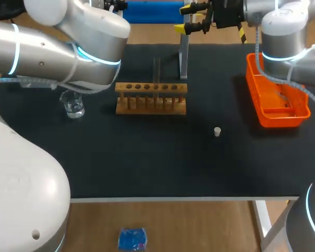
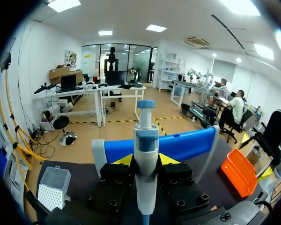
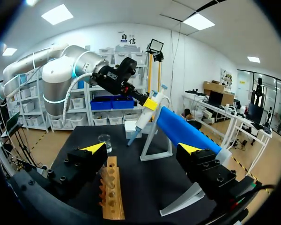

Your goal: Invert the test tube, pick up the pipette, mount the tip to pipette, aspirate from beaker and dispense into the tube, eject the tip, return the pipette, and cap with the stopper.

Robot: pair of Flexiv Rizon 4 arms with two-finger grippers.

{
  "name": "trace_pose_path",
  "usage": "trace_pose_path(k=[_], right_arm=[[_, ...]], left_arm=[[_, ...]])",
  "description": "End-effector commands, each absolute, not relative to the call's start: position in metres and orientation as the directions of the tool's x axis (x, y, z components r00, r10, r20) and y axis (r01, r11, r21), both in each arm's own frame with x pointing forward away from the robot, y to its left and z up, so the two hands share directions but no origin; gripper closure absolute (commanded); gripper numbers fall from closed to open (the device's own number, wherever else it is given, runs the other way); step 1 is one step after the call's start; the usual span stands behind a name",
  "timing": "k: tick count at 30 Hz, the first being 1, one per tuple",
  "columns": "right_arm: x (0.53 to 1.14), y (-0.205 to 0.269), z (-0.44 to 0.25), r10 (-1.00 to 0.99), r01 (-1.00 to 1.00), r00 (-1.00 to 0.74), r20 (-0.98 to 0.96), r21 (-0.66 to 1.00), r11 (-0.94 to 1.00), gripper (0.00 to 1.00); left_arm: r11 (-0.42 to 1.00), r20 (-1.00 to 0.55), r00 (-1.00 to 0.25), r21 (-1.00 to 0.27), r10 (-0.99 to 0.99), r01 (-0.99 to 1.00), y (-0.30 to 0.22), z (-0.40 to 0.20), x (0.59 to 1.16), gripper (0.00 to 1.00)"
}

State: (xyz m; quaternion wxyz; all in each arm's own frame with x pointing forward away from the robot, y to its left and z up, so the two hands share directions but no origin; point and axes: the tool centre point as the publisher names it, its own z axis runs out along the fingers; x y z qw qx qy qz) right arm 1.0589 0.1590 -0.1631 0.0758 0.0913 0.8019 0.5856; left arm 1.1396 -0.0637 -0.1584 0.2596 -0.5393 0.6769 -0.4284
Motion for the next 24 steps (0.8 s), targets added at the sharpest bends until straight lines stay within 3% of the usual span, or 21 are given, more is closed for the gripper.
trace_pose_path(k=[1, 24], right_arm=[[1.059, 0.159, -0.162, 0.234, 0.06, -0.972, -0.013, 0.952, 0.301, 0.0], [1.059, 0.159, -0.162, 0.234, 0.06, -0.972, -0.013, 0.952, 0.301, 0.0]], left_arm=[[0.062, 0.088, -0.249, -0.842, -0.964, -0.536, -0.07, -0.159, 1.149, 1.0], [0.043, 0.075, -0.181, -0.821, -0.981, -0.569, -0.057, -0.174, 1.164, 1.0]])
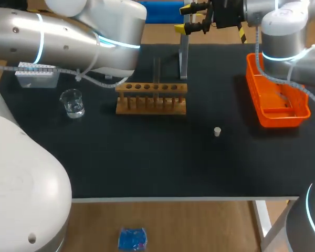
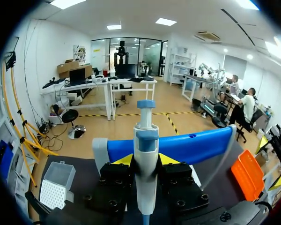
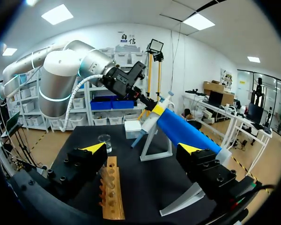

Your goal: Invert the test tube, pick up the pipette, mount the tip to pipette, aspirate from beaker and dispense into the tube, eject the tip, return the pipette, and cap with the stopper.

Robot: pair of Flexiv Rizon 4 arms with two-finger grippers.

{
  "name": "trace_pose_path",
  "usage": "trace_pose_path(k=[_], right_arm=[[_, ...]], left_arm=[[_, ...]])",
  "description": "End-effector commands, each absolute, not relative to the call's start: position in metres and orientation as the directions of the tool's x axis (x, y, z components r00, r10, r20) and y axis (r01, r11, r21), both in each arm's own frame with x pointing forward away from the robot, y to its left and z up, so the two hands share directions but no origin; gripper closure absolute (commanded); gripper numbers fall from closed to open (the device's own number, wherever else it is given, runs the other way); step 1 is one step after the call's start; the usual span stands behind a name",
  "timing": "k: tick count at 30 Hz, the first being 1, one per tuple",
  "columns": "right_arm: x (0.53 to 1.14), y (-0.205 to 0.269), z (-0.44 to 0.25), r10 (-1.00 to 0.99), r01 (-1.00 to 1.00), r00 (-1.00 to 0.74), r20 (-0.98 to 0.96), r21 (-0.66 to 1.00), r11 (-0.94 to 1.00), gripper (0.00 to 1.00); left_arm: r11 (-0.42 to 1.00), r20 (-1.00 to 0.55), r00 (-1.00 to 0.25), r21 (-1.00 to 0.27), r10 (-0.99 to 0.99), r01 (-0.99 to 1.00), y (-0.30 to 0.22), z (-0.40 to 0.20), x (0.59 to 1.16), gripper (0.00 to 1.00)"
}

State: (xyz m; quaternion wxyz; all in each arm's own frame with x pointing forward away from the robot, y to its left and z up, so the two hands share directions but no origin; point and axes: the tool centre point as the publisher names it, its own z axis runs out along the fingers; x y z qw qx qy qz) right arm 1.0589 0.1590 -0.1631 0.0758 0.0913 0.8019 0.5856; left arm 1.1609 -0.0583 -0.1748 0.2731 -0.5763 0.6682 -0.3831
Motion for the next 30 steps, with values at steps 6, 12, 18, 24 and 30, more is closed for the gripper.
trace_pose_path(k=[6, 12, 18, 24, 30], right_arm=[[1.059, 0.159, -0.162, 0.234, 0.06, -0.972, -0.013, 0.952, 0.301, 0.0], [1.059, 0.159, -0.162, 0.234, 0.06, -0.972, -0.013, 0.952, 0.301, 0.0], [1.059, 0.159, -0.162, 0.234, 0.06, -0.972, -0.013, 0.952, 0.301, 0.0], [1.059, 0.159, -0.162, 0.234, 0.06, -0.972, -0.013, 0.952, 0.301, 0.0], [1.059, 0.159, -0.162, 0.234, 0.06, -0.972, -0.013, 0.952, 0.301, 0.0]], left_arm=[[0.038, 0.074, -0.169, -0.816, -0.983, -0.577, -0.053, -0.177, 1.165, 1.0], [0.041, 0.066, -0.16, -0.81, -0.985, -0.585, -0.051, -0.179, 1.166, 1.0], [0.047, 0.059, -0.159, -0.804, -0.986, -0.592, -0.049, -0.181, 1.169, 1.0], [0.049, 0.062, -0.163, -0.798, -0.985, -0.6, -0.051, -0.185, 1.17, 1.0], [0.042, 0.071, -0.161, -0.793, -0.984, -0.608, -0.052, -0.192, 1.17, 1.0]])
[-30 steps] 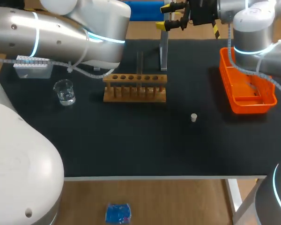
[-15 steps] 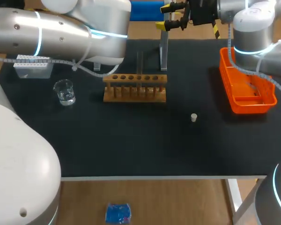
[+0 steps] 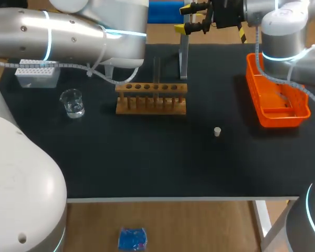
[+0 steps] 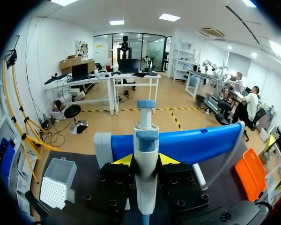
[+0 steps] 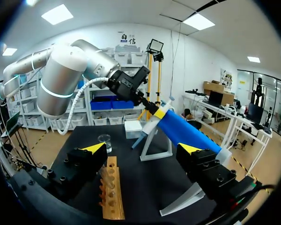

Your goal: Invert the test tube, pick up the pipette, mount the tip to pipette, aspirate from beaker and dispense into the tube, eject the tip, return the pipette, and cap with the stopper.

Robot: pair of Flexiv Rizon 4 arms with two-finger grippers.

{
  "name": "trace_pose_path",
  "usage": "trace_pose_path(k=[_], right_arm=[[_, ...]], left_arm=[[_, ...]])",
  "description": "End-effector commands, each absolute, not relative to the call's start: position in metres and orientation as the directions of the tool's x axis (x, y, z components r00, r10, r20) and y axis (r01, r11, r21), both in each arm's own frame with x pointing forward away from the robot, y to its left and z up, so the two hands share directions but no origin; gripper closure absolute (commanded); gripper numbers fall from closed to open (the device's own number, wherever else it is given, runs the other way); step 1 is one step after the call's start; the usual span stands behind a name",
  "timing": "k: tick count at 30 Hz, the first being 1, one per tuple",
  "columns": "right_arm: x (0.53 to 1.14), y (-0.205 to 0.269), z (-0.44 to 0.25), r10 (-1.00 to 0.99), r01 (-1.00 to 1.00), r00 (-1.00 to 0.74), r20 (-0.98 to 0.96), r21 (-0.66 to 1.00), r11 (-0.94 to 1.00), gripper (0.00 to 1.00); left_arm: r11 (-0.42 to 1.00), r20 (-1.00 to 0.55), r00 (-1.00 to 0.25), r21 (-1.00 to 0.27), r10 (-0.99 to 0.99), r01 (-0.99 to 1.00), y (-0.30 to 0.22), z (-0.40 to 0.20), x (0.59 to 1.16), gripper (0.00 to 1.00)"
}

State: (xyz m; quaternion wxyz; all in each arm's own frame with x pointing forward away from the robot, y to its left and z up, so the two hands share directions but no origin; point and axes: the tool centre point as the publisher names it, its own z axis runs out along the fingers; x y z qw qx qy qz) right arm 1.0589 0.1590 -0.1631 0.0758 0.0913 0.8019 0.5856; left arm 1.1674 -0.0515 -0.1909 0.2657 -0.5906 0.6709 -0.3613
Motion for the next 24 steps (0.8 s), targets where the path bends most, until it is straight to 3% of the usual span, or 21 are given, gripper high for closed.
trace_pose_path(k=[1, 9, 10, 11, 12, 13, 14, 15, 24], right_arm=[[1.059, 0.159, -0.162, 0.234, 0.06, -0.972, -0.013, 0.952, 0.301, 0.0], [1.059, 0.159, -0.162, 0.234, 0.06, -0.972, -0.013, 0.952, 0.301, 0.0], [1.059, 0.159, -0.162, 0.234, 0.06, -0.972, -0.013, 0.952, 0.301, 0.0], [1.059, 0.159, -0.162, 0.234, 0.06, -0.972, -0.013, 0.952, 0.301, 0.0], [1.059, 0.159, -0.162, 0.234, 0.06, -0.972, -0.013, 0.952, 0.301, 0.0], [1.059, 0.159, -0.162, 0.234, 0.06, -0.972, -0.013, 0.952, 0.301, 0.0], [1.059, 0.159, -0.162, 0.234, 0.06, -0.972, -0.013, 0.952, 0.301, 0.0], [1.059, 0.159, -0.162, 0.234, 0.06, -0.972, -0.013, 0.952, 0.301, 0.0], [1.059, 0.159, -0.162, 0.234, 0.06, -0.972, -0.013, 0.952, 0.301, 0.0]], left_arm=[[0.041, 0.072, -0.16, -0.792, -0.984, -0.609, -0.052, -0.193, 1.169, 1.0], [0.03, 0.08, -0.149, -0.786, -0.986, -0.617, -0.053, -0.198, 1.165, 1.0], [0.026, 0.085, -0.15, -0.787, -0.985, -0.617, -0.054, -0.199, 1.165, 0.96], [0.025, 0.086, -0.15, -0.786, -0.985, -0.617, -0.054, -0.199, 1.164, 0.62], [0.023, 0.088, -0.15, -0.786, -0.985, -0.618, -0.054, -0.2, 1.164, 0.56], [0.022, 0.09, -0.15, -0.786, -0.985, -0.618, -0.055, -0.2, 1.163, 0.17], [0.021, 0.092, -0.15, -0.786, -0.984, -0.618, -0.055, -0.201, 1.163, 0.05], [0.02, 0.094, -0.151, -0.786, -0.984, -0.619, -0.055, -0.201, 1.162, 0.0], [0.02, 0.095, -0.156, -0.793, -0.983, -0.609, -0.056, -0.194, 1.157, 0.0]])
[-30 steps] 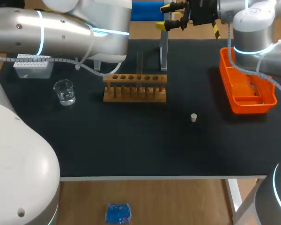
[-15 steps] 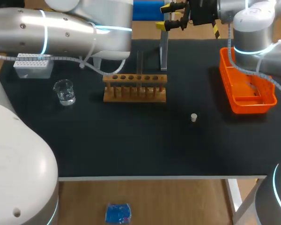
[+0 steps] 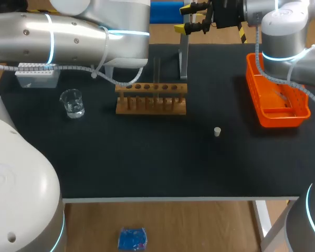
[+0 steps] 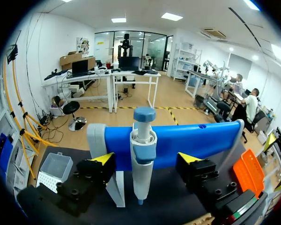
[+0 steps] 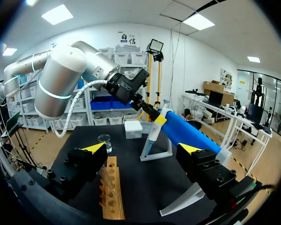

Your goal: Invert the test tube, pick up the pipette, mount the tip to pipette, aspirate from beaker and dispense into the tube, eject the tip, return the pipette, and cap with the stopper.

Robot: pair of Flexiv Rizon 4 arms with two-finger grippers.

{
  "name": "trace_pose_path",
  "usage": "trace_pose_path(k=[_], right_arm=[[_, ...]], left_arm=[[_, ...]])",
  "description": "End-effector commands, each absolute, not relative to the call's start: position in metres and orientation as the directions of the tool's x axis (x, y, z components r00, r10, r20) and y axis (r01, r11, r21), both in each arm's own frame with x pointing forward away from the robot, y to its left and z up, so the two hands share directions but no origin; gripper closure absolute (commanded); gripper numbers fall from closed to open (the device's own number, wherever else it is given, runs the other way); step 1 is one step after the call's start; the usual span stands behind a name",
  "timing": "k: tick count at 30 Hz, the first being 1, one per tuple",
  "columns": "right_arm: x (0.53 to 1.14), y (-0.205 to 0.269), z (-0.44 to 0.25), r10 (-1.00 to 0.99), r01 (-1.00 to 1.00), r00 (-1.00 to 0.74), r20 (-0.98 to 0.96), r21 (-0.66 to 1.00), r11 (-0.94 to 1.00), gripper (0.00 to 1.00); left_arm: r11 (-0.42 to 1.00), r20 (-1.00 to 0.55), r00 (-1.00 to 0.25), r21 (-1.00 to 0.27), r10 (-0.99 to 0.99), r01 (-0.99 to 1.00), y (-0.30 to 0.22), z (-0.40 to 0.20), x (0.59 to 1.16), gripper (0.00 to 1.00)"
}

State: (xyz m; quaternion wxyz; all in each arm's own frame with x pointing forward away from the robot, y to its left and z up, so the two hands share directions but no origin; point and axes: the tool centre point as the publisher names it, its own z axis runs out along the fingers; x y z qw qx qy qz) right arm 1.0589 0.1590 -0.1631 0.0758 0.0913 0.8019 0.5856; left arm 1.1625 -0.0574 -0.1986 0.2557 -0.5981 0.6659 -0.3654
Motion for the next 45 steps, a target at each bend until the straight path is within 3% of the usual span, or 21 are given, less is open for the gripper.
trace_pose_path(k=[1, 14, 22, 29, 38, 45], right_arm=[[1.059, 0.159, -0.162, 0.234, 0.06, -0.972, -0.013, 0.952, 0.301, 0.0], [1.059, 0.159, -0.162, 0.234, 0.06, -0.972, -0.013, 0.952, 0.301, 0.0], [1.059, 0.159, -0.162, 0.234, 0.06, -0.972, -0.013, 0.952, 0.301, 0.0], [1.059, 0.159, -0.162, 0.234, 0.06, -0.972, -0.013, 0.952, 0.301, 0.0], [1.059, 0.159, -0.162, 0.234, 0.06, -0.972, -0.013, 0.952, 0.301, 0.0], [1.059, 0.159, -0.162, 0.234, 0.06, -0.972, -0.013, 0.952, 0.301, 0.0]], left_arm=[[0.02, 0.094, -0.155, -0.794, -0.983, -0.607, -0.055, -0.193, 1.157, 0.0], [0.038, 0.097, -0.212, -0.833, -0.972, -0.551, -0.057, -0.159, 1.132, 0.0], [0.153, 0.097, -0.481, -0.877, -0.871, -0.455, -0.056, -0.128, 1.086, 0.0], [0.25, 0.05, -0.766, -0.93, -0.641, -0.27, -0.057, -0.094, 1.026, 0.0], [0.302, 0.015, -0.91, -0.941, -0.415, -0.153, -0.074, -0.096, 0.951, 0.0], [0.317, 0.034, -0.917, -0.933, -0.397, -0.172, -0.093, -0.129, 0.928, 0.0]])
